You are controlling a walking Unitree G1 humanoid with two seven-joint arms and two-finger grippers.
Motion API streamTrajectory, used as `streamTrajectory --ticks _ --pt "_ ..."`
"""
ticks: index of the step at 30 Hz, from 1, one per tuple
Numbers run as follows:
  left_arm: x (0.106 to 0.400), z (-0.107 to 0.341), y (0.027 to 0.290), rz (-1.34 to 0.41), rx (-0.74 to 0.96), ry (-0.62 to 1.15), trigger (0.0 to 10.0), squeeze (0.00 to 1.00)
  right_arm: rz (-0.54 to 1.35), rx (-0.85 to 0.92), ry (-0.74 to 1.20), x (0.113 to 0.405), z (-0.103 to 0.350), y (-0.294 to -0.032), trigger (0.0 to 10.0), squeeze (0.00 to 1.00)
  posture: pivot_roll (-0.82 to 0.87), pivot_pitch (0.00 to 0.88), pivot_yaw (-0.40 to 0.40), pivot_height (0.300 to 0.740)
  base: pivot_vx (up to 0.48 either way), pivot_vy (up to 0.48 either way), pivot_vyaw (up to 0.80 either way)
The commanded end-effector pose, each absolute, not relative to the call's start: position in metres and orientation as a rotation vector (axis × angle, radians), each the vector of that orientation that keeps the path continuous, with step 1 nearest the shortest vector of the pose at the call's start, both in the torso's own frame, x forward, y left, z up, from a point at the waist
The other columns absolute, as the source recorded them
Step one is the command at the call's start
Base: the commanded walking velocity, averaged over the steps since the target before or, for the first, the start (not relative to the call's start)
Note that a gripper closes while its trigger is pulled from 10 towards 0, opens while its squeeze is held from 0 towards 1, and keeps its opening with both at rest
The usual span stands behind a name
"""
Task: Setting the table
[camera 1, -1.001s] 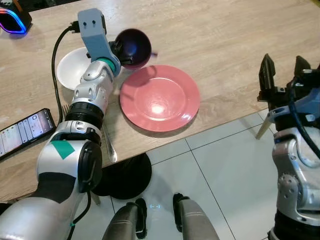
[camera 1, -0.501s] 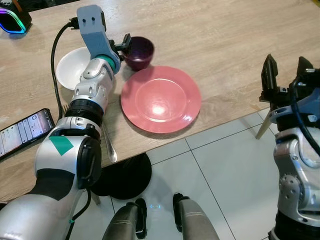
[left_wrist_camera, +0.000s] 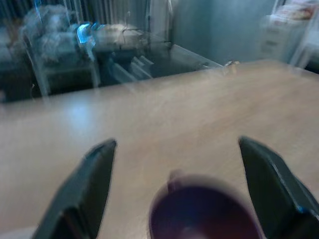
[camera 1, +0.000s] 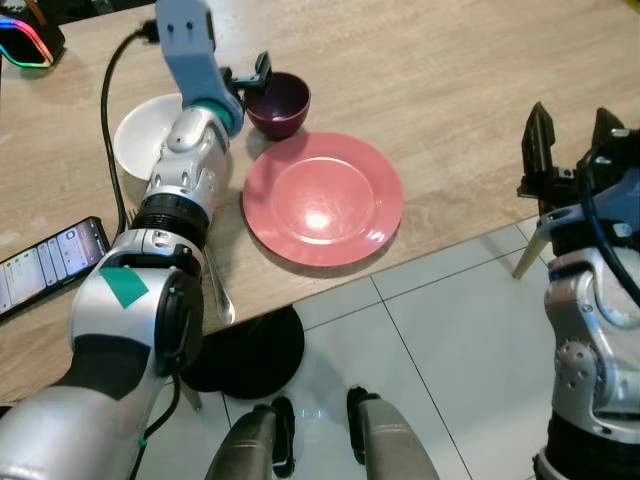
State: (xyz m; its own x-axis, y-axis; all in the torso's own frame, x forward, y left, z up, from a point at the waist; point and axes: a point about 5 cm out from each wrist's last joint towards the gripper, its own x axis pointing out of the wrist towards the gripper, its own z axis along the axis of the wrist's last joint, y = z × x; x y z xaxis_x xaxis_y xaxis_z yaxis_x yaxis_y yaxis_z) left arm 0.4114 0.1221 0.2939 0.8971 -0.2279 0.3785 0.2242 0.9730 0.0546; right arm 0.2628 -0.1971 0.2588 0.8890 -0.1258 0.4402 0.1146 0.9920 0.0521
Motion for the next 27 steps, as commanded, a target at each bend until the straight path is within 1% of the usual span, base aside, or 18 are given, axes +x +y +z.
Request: streamTrajectory --ticks 1,2,3,4,5,6,7,8,10,12,13,16,22,27 --pt "0.396 0.287 0.115 -0.343 0.134 -0.440 10.0 0.00 -0.124 0.046 -0.450 0.262 0.253 -0.195 10.0 0.00 -0.20 0.110 0.124 0.740 0.000 0.000 0.00" --pt "0.381 0.279 0.114 -0.405 0.156 -0.432 10.0 0.00 -0.123 0.058 -0.437 0.261 0.248 -0.193 10.0 0.00 -0.17 0.102 0.129 0.740 0.000 0.000 0.00" --pt "0.381 0.279 0.114 -0.405 0.156 -0.432 10.0 0.00 -0.123 0.058 -0.437 0.261 0.248 -0.193 10.0 0.00 -0.17 0.102 0.129 0.740 0.000 0.000 0.00" --pt "0.365 0.269 0.114 -0.449 0.163 -0.409 10.0 0.00 -0.127 0.069 -0.421 0.260 0.242 -0.191 10.0 0.00 -0.15 0.098 0.130 0.740 0.000 0.000 0.00" --pt "0.365 0.269 0.114 -0.449 0.163 -0.409 10.0 0.00 -0.127 0.069 -0.421 0.260 0.242 -0.191 10.0 0.00 -0.15 0.098 0.130 0.740 0.000 0.000 0.00" --pt "0.350 0.261 0.114 -0.477 0.162 -0.382 10.0 0.00 -0.132 0.078 -0.405 0.259 0.237 -0.191 10.0 0.00 -0.14 0.095 0.130 0.740 0.000 0.000 0.00" --pt "0.350 0.261 0.114 -0.477 0.162 -0.382 10.0 0.00 -0.132 0.078 -0.405 0.259 0.237 -0.191 10.0 0.00 -0.14 0.095 0.130 0.740 0.000 0.000 0.00" --pt "0.334 0.250 0.116 -0.489 0.167 -0.349 10.0 0.00 -0.137 0.088 -0.388 0.258 0.230 -0.190 10.0 0.00 -0.12 0.089 0.128 0.740 0.000 0.000 0.00" --pt "0.334 0.250 0.116 -0.489 0.167 -0.349 10.0 0.00 -0.137 0.088 -0.388 0.258 0.230 -0.190 10.0 0.00 -0.12 0.089 0.128 0.740 0.000 0.000 0.00" --pt "0.313 0.224 0.123 -0.461 0.202 -0.299 10.0 0.00 -0.146 0.103 -0.355 0.256 0.219 -0.188 10.0 0.00 -0.11 0.080 0.118 0.740 0.000 0.000 0.00" --pt "0.313 0.224 0.123 -0.461 0.202 -0.299 10.0 0.00 -0.146 0.103 -0.355 0.256 0.219 -0.188 10.0 0.00 -0.11 0.080 0.118 0.740 0.000 0.000 0.00" --pt "0.292 0.190 0.135 -0.427 0.228 -0.227 10.0 0.00 -0.134 0.100 -0.317 0.255 0.208 -0.187 10.0 0.00 -0.10 0.068 0.103 0.740 0.000 0.000 0.00" --pt "0.282 0.186 0.136 -0.424 0.218 -0.179 10.0 0.00 -0.128 0.096 -0.312 0.257 0.206 -0.187 10.0 0.00 -0.09 0.059 0.095 0.740 0.000 0.000 0.00" --pt "0.283 0.190 0.134 -0.389 0.198 -0.163 10.0 0.00 -0.113 0.088 -0.311 0.261 0.204 -0.188 10.0 0.00 -0.09 0.047 0.095 0.740 0.000 0.000 0.00"
